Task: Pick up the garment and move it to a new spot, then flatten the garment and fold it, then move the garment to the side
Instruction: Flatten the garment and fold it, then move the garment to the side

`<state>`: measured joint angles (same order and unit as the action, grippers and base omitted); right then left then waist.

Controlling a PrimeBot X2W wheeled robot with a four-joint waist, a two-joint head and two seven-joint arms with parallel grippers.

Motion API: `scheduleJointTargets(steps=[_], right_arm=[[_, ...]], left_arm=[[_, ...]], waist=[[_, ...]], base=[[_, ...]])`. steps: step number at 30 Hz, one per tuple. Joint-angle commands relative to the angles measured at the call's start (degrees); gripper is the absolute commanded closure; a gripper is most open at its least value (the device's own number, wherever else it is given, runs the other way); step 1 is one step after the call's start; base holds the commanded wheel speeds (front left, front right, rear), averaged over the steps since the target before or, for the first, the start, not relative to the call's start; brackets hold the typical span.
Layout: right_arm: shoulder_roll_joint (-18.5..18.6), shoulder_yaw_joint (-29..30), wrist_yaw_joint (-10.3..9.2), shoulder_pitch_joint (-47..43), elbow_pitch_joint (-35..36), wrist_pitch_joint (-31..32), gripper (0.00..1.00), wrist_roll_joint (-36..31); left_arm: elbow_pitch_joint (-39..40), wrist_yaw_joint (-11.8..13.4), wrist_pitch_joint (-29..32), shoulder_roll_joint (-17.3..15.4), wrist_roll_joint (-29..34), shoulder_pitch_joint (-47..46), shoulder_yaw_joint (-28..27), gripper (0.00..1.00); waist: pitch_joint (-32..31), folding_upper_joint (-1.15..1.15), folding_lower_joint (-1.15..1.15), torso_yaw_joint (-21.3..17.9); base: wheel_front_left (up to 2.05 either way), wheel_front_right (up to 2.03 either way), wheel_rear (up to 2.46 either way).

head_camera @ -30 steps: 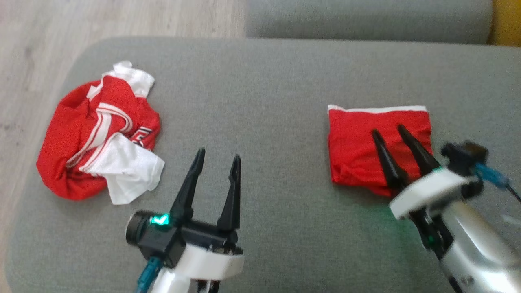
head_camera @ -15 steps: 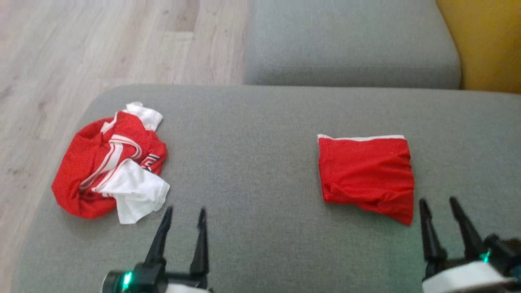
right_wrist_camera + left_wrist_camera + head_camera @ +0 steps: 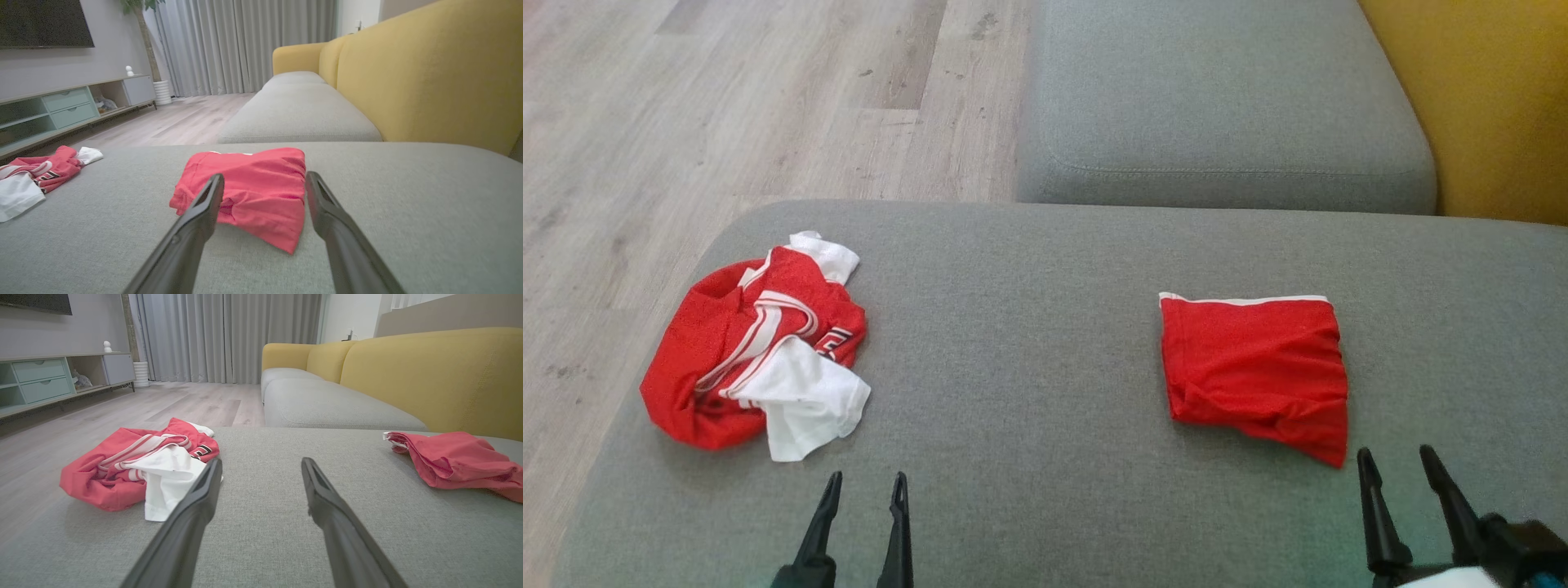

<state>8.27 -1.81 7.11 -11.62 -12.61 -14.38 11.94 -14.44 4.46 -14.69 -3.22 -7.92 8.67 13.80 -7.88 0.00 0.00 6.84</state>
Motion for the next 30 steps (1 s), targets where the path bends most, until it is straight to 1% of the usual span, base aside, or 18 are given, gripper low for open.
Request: scheduleJointTargets(steps=[1, 8, 19, 22, 25, 30], right_arm=[[0.3, -0.7, 0.37, 1.4, 1.4, -0.6, 0.00, -0.2], [-1.0, 0.3, 0.37, 0.9, -0.2, -0.6, 0.00, -0.5], [-1.1, -0.6, 0.37, 0.8, -1.0, -0.6, 0.00, -0.2], [-1.0, -1.0, 0.37, 0.6, -1.7, -0.6, 0.00, 0.0], [-0.8, -1.4, 0.37, 0.9, -3.3, -0.6, 0.00, 0.9], [0.0, -1.2, 0.37, 3.9, -5.9, -0.6, 0.00, 2.5]], left_arm=[[1.7, -0.3, -0.3, 0.3, 0.5, -2.3, -2.2, 0.00], [2.0, -0.4, -0.3, 0.3, 1.3, -3.0, -1.8, 0.00], [1.7, 0.1, -0.3, 0.3, 0.6, -3.3, -1.5, 0.00], [1.5, 0.2, -0.3, 0.3, -0.7, -3.5, -1.4, 0.00], [1.6, 0.9, -0.3, 0.3, -1.7, -4.1, -1.2, 0.00], [2.3, 1.7, -0.3, 0.3, -4.1, -6.0, 0.3, 0.00]], waist=[[0.0, 0.00, 0.00, 0.1], [0.2, 0.00, 0.00, 0.0], [0.4, 0.00, 0.00, -0.4], [0.7, 0.00, 0.00, -0.3], [1.6, 0.00, 0.00, -0.3], [4.7, 0.00, 0.00, -0.3]], base=[[0.00, 0.00, 0.00], [0.00, 0.00, 0.00], [0.00, 0.00, 0.00], [0.00, 0.00, 0.00], [0.00, 0.00, 0.00], [0.00, 0.00, 0.00]])
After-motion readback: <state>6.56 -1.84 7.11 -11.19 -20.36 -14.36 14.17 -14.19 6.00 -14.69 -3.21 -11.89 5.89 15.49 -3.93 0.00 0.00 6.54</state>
